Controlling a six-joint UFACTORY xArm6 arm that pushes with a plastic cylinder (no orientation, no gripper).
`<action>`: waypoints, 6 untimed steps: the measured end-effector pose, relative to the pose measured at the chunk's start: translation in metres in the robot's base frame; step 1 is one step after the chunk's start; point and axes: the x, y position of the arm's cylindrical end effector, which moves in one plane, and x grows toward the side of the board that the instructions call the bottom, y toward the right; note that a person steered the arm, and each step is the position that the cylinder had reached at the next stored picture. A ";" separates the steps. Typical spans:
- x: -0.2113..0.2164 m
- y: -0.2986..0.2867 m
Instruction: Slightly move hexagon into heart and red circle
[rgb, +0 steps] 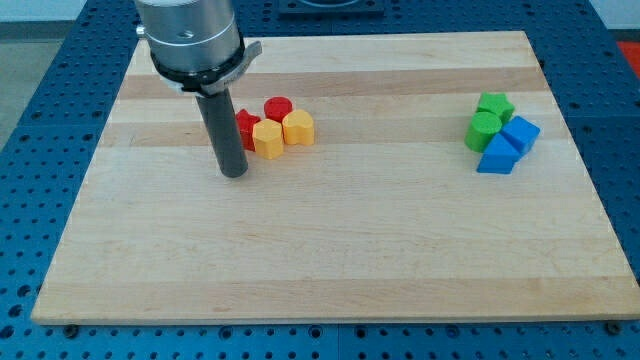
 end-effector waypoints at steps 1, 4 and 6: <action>-0.008 0.001; -0.010 0.053; -0.010 0.037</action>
